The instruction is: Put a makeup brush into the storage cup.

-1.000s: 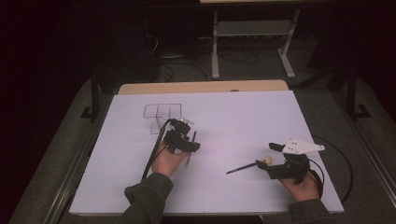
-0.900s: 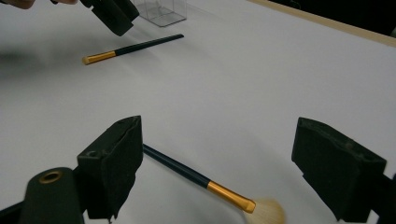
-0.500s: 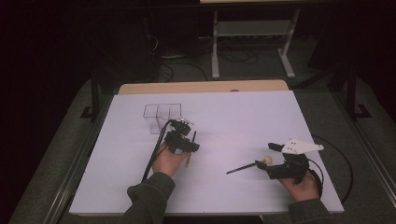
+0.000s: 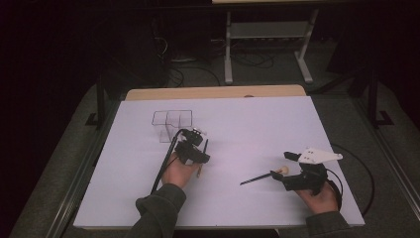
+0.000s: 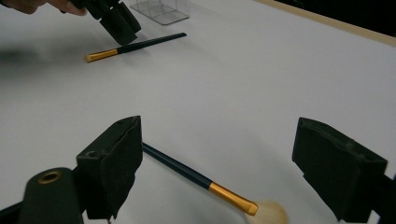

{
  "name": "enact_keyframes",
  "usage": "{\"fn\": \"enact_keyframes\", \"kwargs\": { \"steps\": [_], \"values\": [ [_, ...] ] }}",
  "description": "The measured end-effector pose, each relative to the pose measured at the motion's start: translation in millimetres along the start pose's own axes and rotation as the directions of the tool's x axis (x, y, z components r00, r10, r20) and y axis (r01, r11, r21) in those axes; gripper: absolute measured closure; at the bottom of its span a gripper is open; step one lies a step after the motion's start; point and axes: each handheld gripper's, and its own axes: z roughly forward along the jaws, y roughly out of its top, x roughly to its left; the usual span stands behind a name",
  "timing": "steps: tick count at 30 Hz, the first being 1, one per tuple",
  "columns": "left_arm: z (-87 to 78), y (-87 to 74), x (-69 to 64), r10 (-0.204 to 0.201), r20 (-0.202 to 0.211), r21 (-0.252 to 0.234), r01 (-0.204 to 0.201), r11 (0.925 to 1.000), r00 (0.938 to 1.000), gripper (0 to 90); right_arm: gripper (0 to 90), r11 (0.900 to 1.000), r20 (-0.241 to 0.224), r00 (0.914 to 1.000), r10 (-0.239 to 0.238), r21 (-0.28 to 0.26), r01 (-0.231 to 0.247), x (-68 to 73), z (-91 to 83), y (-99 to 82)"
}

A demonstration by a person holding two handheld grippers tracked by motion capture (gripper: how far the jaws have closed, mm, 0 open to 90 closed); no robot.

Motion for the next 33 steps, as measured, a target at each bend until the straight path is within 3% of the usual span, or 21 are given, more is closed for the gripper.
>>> {"fn": "enact_keyframes", "kwargs": {
  "steps": [6,18,33],
  "values": [
    [4.0,-2.2,2.1,-0.014,0.006,0.010,0.014,0.9999,0.9999,59.1,15.0,1.0000,-0.001,1.0000,-0.002,-0.002,0.002,0.0,0.1,0.3],
    [7.0,-3.6,-0.6,0.003,-0.003,0.038,-0.003,0.9993,1.0000,65.6,15.0,1.0000,-0.002,1.0000,0.001,0.001,-0.001,0.3,0.3,1.0],
    [8.7,-5.5,-7.5,0.072,-0.067,0.052,-0.069,0.9962,0.9951,77.8,15.1,1.0000,0.004,1.0000,-0.003,-0.004,0.003,-0.2,0.1,2.0]
  ]
}}
